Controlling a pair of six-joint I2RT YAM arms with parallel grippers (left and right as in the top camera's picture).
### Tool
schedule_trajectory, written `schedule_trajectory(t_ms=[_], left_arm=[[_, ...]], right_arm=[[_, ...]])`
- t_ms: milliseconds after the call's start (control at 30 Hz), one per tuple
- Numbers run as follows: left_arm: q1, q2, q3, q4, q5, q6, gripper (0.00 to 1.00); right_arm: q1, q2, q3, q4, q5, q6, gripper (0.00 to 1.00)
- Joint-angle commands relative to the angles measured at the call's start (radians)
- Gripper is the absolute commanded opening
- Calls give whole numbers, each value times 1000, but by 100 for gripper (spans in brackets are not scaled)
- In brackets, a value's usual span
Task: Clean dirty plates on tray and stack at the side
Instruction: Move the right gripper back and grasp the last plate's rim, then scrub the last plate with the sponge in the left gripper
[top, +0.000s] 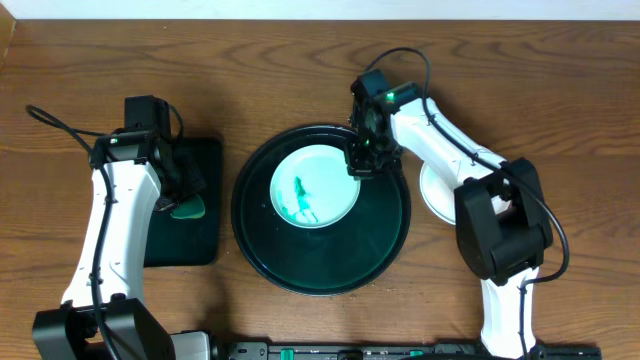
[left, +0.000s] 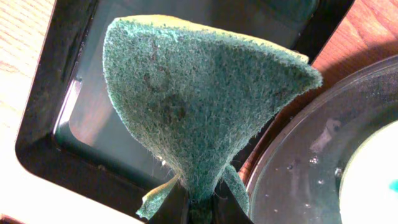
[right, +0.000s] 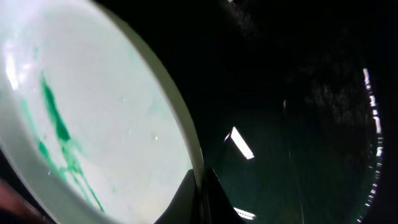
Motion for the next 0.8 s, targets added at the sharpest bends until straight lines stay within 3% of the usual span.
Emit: schedule_trajectory(t_ms=[0, 100, 300, 433, 600, 767], left_arm=[[3, 3, 24, 1, 2, 16, 7], [2, 3, 24, 8, 38, 16, 7], [-27, 3, 24, 39, 80, 16, 7], [-89, 3, 24, 61, 93, 14, 7], [-181, 7, 24, 96, 97, 1, 7], [-277, 38, 24, 153, 146, 2, 7]], right_arm=[[26, -24, -66, 22, 23, 66, 4], [34, -24, -109, 52, 24, 67, 22], [34, -24, -119, 101, 46, 51, 27], [35, -18, -119, 103, 60, 52, 23], [34, -9, -121, 104, 65, 56, 1], [35, -8, -124, 107, 65, 56, 1]])
